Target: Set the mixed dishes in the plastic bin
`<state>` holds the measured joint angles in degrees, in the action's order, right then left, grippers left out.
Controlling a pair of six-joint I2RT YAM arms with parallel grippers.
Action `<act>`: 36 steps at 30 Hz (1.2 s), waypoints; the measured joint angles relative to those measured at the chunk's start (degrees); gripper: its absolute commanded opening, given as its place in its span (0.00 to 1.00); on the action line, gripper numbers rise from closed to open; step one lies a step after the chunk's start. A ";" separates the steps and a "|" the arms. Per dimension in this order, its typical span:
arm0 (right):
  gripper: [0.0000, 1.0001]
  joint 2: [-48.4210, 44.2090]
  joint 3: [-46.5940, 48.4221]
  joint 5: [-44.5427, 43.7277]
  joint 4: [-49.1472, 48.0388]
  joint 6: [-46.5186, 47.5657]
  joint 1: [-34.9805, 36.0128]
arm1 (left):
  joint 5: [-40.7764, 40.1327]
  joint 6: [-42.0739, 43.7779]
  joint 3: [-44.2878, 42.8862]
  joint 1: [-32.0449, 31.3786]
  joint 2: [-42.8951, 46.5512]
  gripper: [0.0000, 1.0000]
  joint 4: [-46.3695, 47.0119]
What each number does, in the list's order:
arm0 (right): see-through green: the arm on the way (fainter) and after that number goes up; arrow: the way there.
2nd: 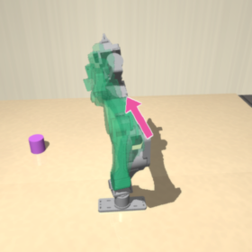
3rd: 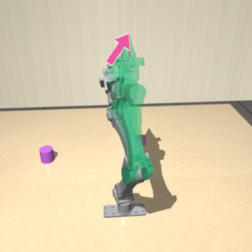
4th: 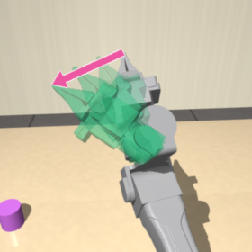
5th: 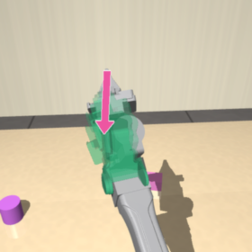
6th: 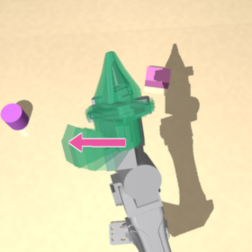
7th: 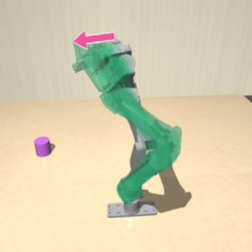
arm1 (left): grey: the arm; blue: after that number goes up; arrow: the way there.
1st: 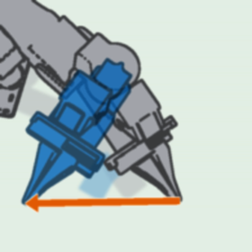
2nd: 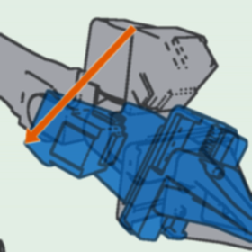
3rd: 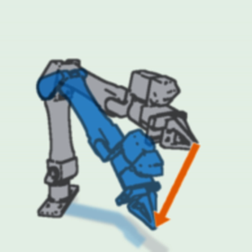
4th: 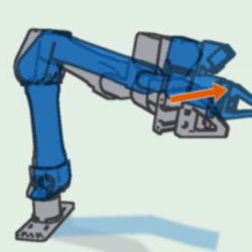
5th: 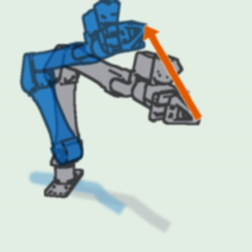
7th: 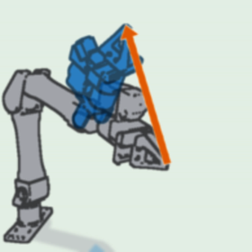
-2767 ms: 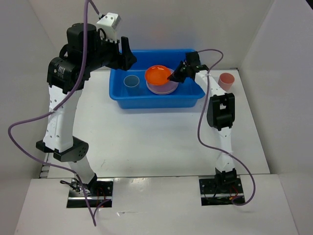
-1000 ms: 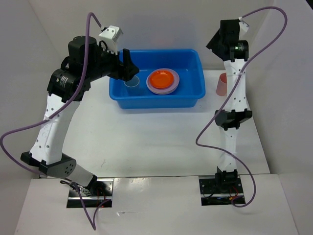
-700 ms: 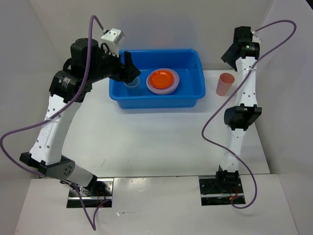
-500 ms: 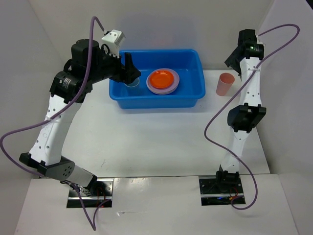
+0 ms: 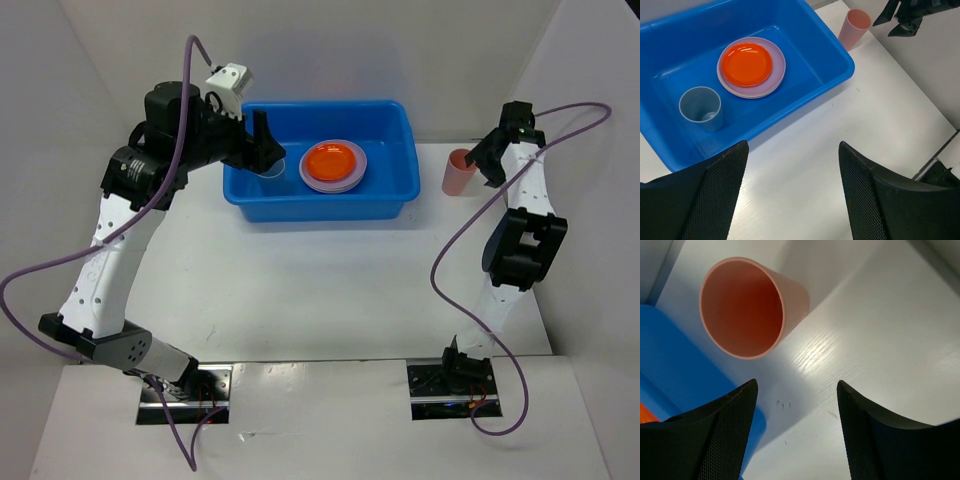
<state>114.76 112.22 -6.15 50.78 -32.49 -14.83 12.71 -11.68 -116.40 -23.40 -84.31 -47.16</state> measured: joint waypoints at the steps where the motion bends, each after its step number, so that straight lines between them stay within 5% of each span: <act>1: 0.70 -0.11 -1.64 0.59 -1.46 -0.35 0.00 | -0.02 0.11 0.00 0.09 0.09 0.81 0.00; 14: 0.70 -0.66 -9.49 4.72 -13.86 -4.98 0.00 | -0.39 1.18 0.00 0.28 1.38 0.82 -0.35; 36: 0.70 0.07 -10.45 2.49 -18.29 -10.16 0.20 | -1.57 1.20 0.28 0.28 1.14 0.83 -0.39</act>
<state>114.83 101.78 -3.66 32.49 -42.65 -14.63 11.14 -10.48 -116.11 -23.11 -83.18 -47.55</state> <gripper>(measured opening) 0.698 0.831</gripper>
